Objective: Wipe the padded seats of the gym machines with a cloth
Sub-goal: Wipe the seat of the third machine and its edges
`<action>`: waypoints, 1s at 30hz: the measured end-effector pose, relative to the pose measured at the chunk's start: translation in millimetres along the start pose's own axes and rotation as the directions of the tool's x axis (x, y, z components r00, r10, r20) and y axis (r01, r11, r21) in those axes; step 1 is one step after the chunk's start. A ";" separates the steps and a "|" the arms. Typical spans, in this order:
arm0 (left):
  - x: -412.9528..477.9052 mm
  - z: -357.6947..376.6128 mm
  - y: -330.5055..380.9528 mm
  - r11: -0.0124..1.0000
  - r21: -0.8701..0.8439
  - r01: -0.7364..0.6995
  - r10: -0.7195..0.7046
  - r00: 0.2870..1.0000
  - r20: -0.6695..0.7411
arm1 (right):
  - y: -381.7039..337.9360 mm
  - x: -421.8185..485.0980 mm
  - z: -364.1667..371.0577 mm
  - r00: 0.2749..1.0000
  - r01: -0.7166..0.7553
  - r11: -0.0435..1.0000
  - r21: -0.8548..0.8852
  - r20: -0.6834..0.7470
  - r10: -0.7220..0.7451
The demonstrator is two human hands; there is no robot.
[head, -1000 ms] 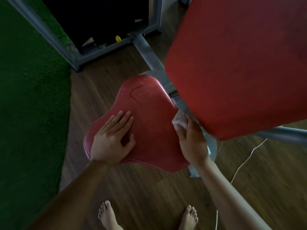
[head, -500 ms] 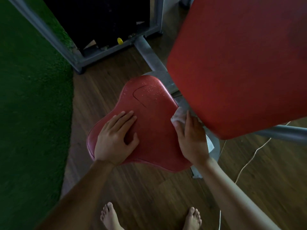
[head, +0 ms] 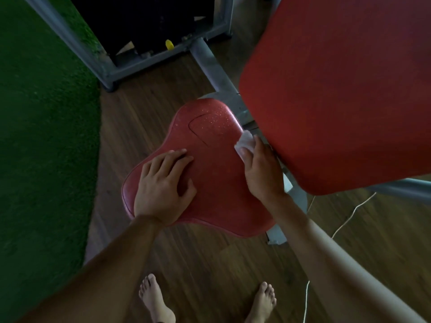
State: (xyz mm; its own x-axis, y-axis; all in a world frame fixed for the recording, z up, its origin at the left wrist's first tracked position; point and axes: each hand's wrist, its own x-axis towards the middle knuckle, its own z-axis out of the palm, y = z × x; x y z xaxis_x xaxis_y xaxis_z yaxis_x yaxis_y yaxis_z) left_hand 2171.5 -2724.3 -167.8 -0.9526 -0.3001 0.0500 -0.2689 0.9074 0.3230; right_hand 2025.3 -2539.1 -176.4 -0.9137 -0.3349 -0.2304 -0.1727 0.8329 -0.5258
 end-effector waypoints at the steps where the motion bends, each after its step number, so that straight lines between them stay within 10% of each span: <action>1: 0.3 -0.8 0.6 1.000 0.004 0.005 -0.005 1.000 0.011 | 5.6 -11.4 -2.5 1.000 -0.002 1.000 0.004 0.018 0.002; 30: 2.0 -3.5 3.5 1.000 -0.006 0.013 -0.013 1.000 0.017 | 12.1 -6.8 -3.8 0.997 0.048 0.996 0.080 0.052 -0.052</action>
State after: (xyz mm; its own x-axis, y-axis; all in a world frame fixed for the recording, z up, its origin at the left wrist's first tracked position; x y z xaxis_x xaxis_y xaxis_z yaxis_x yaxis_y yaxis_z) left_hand 2169.2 -2722.8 -163.3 -0.9514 -0.3064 0.0297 -0.2801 0.9017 0.3294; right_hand 2028.0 -2525.1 -178.0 -0.8828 -0.4007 -0.2452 -0.1863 0.7778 -0.6002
